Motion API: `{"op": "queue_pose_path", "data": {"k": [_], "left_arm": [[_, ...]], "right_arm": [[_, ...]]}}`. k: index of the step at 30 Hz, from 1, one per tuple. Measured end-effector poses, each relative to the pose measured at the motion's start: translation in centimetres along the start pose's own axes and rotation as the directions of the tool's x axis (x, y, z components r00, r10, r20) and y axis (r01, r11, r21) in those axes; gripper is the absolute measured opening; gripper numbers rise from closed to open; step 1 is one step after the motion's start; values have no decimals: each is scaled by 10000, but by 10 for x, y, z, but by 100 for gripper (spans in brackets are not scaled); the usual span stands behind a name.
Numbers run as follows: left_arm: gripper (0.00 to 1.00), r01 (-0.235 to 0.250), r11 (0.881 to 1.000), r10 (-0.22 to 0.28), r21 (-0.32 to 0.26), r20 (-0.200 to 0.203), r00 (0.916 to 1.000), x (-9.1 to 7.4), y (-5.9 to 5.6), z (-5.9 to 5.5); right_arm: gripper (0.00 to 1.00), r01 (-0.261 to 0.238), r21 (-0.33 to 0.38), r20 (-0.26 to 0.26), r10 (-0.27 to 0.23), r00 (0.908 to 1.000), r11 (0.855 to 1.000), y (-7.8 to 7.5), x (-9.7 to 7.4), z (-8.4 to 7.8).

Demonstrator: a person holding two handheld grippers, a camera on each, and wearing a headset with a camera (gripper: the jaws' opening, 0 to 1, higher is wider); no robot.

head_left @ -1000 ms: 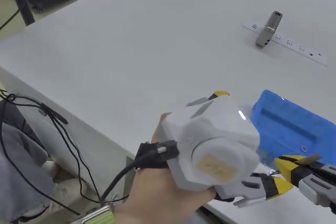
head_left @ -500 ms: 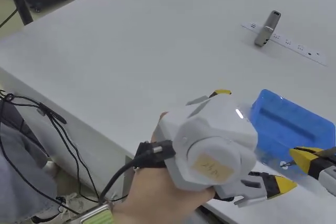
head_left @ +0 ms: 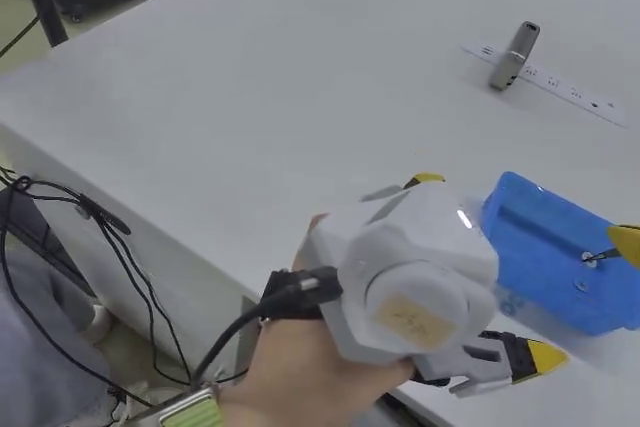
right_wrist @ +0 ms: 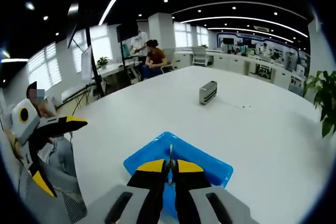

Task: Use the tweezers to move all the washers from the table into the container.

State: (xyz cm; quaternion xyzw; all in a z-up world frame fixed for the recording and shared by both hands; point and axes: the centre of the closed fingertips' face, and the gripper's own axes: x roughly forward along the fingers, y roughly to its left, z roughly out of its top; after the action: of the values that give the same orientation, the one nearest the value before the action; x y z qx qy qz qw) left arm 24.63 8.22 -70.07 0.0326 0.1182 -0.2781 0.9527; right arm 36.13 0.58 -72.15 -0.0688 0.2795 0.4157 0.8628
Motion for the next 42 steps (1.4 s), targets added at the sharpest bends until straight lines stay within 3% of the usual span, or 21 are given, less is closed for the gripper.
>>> {"op": "queue_pose_path", "data": {"k": [5,16,29,32,37,40,42], "left_arm": [[99,14,10000,-14,25,-85,10000,0,0,-2],[99,88,9999,-87,85,-210,9997,1,-2,-4],[99,77,9999,-73,127,-344,9994,1,-1,-7],[99,96,9999,-92,113,-335,9994,1,-1,-7],[99,103,9998,-96,157,-464,9989,1,-2,-9],[99,121,9998,-113,174,-447,9989,1,-2,-9],[99,129,9998,-120,181,-462,9989,1,-2,-9]], "right_arm": [[3,314,154,-661,-303,9974,9994,-15,16,-16],[3,365,372,-1325,-313,9907,9986,-17,36,-39],[3,440,351,-993,-403,9942,9984,-18,34,-35],[3,283,239,-602,-269,9978,9993,-12,28,-26],[3,-318,205,110,316,9994,9993,13,12,-8],[3,-1185,603,620,1148,9915,9911,37,5,-1],[3,-1765,802,618,1718,9832,9810,53,1,-5]]}}
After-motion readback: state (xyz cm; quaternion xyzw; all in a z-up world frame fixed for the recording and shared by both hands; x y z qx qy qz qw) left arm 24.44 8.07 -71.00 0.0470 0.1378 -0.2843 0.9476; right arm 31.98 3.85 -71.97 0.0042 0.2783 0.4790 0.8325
